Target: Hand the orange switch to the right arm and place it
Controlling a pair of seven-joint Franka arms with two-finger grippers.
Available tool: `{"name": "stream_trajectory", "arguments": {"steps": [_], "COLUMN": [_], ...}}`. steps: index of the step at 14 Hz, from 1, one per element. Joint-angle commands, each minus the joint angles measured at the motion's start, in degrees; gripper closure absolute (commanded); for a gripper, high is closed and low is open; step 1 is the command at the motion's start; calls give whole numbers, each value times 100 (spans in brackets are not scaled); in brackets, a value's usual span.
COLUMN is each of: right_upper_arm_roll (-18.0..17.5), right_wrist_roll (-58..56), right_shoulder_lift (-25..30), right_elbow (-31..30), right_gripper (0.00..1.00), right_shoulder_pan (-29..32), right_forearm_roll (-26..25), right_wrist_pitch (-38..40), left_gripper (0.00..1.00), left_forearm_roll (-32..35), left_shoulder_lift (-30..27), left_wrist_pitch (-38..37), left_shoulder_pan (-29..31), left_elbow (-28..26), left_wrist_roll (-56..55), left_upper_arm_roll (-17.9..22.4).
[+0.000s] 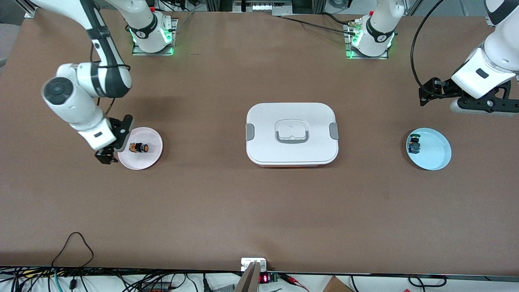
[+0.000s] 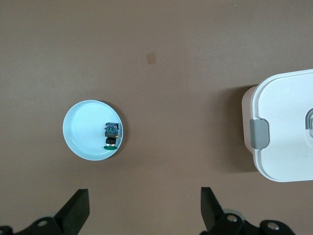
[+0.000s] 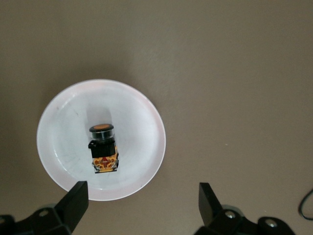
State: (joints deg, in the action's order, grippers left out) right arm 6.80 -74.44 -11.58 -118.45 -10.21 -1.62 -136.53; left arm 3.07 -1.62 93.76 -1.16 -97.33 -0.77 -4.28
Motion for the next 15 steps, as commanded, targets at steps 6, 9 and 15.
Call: {"name": "stream_trajectory", "arguments": {"steps": [6,9,15], "right_upper_arm_roll": [-12,-21,-4], "right_wrist_roll": [3403,5433,6953], "right_shoulder_lift": [6,94,375], "right_elbow": [1921,2264,2414], "right_gripper": [0,0,0], "right_shoulder_pan": [-24,-25,-174], "right_forearm_roll": [935,1189,658], "right_wrist_pitch": [2761,3815,4258], "left_gripper": [0,0,0], "left_forearm_roll": [27,27,27], "left_shoulder_lift": [75,74,92], "left_wrist_pitch": [-60,-60,-68], "left_shoulder_pan": [-60,-60,-51], "left_elbow": [144,144,162], "left_wrist_roll": [-55,-55,-55], "left_upper_arm_roll": [32,32,41]}}
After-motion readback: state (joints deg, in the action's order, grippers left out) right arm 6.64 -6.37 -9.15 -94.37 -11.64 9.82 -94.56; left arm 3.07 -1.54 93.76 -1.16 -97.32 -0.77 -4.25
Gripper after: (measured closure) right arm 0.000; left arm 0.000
